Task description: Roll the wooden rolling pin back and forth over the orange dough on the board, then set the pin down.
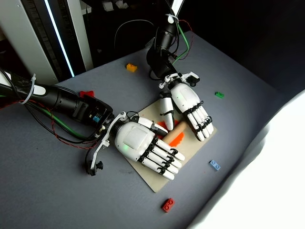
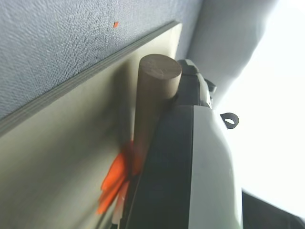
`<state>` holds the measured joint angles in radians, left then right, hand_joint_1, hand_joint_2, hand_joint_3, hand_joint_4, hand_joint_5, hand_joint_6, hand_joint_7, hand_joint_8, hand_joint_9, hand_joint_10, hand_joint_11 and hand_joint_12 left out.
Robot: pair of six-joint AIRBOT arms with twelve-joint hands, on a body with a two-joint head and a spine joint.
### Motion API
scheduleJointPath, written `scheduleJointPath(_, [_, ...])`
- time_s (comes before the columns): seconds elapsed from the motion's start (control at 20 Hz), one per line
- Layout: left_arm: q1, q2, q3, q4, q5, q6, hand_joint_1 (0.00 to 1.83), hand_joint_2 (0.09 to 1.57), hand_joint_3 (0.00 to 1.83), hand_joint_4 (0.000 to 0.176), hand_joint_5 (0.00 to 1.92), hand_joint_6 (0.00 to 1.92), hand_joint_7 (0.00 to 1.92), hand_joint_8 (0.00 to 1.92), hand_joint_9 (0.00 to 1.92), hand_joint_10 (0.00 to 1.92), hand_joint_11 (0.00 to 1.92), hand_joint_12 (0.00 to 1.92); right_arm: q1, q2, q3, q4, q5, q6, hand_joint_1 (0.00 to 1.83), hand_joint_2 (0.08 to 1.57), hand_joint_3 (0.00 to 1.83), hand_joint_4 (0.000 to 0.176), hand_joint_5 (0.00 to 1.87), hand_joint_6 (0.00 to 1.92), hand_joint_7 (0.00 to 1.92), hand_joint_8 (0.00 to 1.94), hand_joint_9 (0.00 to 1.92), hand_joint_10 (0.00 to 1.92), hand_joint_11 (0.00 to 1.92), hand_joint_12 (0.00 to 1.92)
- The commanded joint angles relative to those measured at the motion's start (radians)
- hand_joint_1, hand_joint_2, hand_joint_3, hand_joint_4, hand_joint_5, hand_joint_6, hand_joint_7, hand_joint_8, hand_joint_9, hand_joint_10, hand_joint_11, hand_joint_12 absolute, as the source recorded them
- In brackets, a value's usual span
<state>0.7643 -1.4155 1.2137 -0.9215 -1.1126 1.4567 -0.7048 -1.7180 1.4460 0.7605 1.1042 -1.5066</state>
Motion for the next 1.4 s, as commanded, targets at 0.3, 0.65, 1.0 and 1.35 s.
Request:
scheduleJointPath(0.3, [-0.017, -0.014, 0.026, 0.022, -0.056, 0.007, 0.0, 1.43, 0.0, 0.0, 0.02, 0.0, 0.02, 0.0, 0.01, 0.0, 0.0, 0.12, 0.016, -0.003, 0.02, -0.02, 0.073, 0.009, 0.0, 1.41, 0.03, 0.0, 0.08, 0.02, 0.09, 0.01, 0.04, 0.01, 0.0, 0.0])
scheduleJointPath(0.65, [-0.023, -0.024, 0.048, 0.021, -0.043, 0.007, 0.0, 1.44, 0.0, 0.0, 0.0, 0.0, 0.0, 0.0, 0.0, 0.0, 0.0, 0.11, 0.021, -0.005, 0.04, 0.008, 0.057, 0.012, 0.0, 1.43, 0.04, 0.0, 0.1, 0.03, 0.1, 0.01, 0.04, 0.01, 0.0, 0.0])
scheduleJointPath(1.0, [-0.033, -0.036, 0.075, 0.022, -0.02, 0.014, 0.0, 1.44, 0.0, 0.0, 0.0, 0.0, 0.01, 0.0, 0.01, 0.0, 0.0, 0.12, 0.026, -0.012, 0.063, 0.012, 0.053, 0.019, 0.0, 1.43, 0.04, 0.0, 0.09, 0.02, 0.09, 0.0, 0.04, 0.01, 0.0, 0.0])
scheduleJointPath(1.35, [-0.034, -0.041, 0.085, 0.022, -0.006, 0.021, 0.0, 1.44, 0.0, 0.0, 0.02, 0.0, 0.01, 0.0, 0.0, 0.0, 0.0, 0.1, 0.028, -0.017, 0.09, 0.013, 0.045, 0.029, 0.0, 1.44, 0.04, 0.0, 0.08, 0.02, 0.08, 0.0, 0.03, 0.01, 0.0, 0.0])
